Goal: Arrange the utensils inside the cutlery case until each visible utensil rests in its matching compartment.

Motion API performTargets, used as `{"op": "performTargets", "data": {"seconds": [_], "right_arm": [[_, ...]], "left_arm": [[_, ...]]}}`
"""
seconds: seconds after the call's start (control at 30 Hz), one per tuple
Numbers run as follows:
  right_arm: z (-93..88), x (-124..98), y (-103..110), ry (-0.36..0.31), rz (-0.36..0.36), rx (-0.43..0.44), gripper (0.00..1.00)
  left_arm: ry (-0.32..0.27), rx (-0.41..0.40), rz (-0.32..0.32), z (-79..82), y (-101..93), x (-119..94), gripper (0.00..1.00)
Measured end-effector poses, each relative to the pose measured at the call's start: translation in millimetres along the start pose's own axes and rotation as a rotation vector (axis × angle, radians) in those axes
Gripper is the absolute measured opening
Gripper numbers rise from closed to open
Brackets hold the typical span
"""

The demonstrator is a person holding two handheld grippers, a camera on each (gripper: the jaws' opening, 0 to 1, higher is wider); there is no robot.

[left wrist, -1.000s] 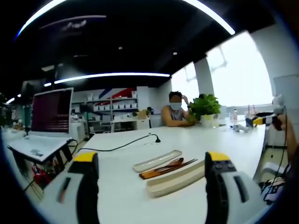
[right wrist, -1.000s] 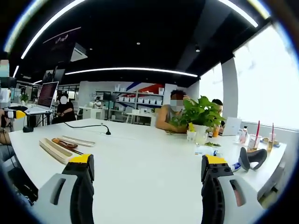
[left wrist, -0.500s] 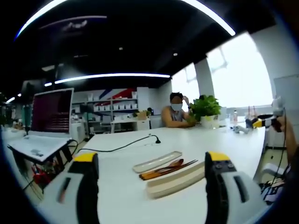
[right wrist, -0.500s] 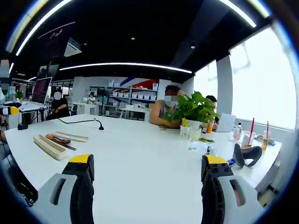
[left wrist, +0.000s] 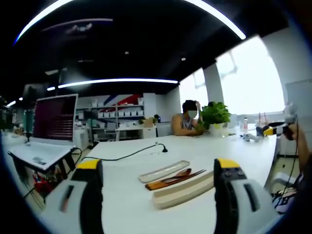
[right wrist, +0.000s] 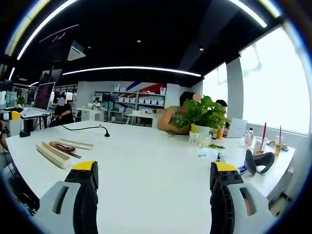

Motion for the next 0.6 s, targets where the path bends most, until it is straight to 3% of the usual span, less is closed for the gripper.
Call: {"op": "performTargets", "data": {"seconds": [0.43,0.6], "right_arm": [[5.5,0,10,-0.023,0.015,-0.010,0.99],[19.0,0,27,-0.054,0.072,-0.004,0.99]], "left_arm": [[0.009,0.003,-0.003,-2.8,0.7,2,1.00],[0.015,0.003,-0.002,-4.8,2.0,2,1.00]]}}
Point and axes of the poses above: the point that each gripper's makers call its tool centre point, and the gripper's own axes: x roughly forward along the fingers, y roughly to its left, z roughly out of its top, the point moved 1 cm from there along -x, roughly backward along the fingers, and after that the axes turned 11 degrees about -z, right-handed, at the moved point
